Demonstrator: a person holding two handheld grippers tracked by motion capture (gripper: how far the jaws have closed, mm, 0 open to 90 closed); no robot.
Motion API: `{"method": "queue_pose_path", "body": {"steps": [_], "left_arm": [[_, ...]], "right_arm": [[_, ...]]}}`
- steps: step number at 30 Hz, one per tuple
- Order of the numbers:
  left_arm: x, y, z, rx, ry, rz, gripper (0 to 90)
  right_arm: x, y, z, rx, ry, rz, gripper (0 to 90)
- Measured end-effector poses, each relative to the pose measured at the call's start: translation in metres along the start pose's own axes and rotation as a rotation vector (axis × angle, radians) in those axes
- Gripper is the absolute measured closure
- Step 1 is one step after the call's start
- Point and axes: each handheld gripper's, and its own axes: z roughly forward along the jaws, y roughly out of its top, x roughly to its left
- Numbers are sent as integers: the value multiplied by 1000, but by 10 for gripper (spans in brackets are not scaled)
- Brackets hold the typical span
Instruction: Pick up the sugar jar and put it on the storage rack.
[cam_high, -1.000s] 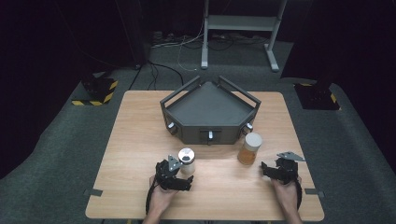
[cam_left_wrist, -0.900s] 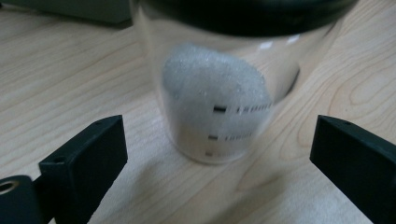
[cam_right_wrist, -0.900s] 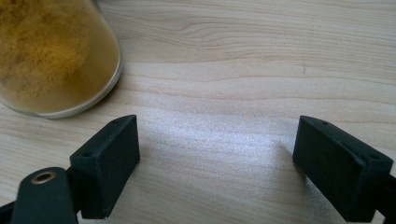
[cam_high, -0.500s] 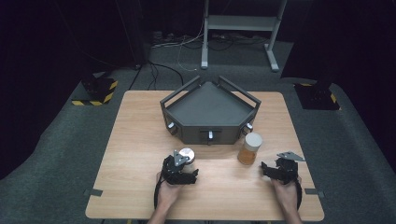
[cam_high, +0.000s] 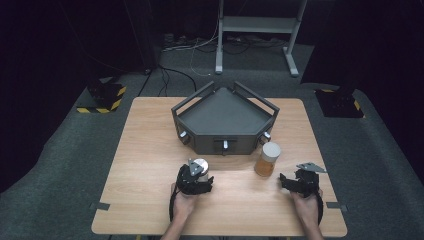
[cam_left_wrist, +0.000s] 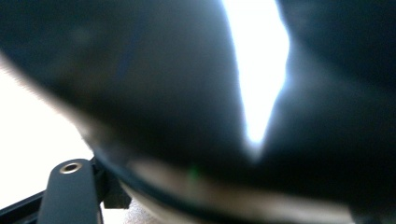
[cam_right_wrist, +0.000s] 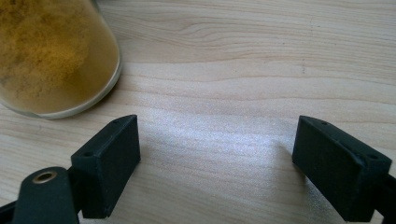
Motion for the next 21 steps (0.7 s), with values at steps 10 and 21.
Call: {"method": "queue_pose_path", "body": {"steps": [10, 21], "left_arm": [[0, -1, -1, -2, 6, 2, 306], [-2, 0, -1, -2, 12, 2, 312]], "right_arm": [[0, 0, 0, 0, -2, 0, 149], [0, -1, 0, -3, 0, 5, 154]]}}
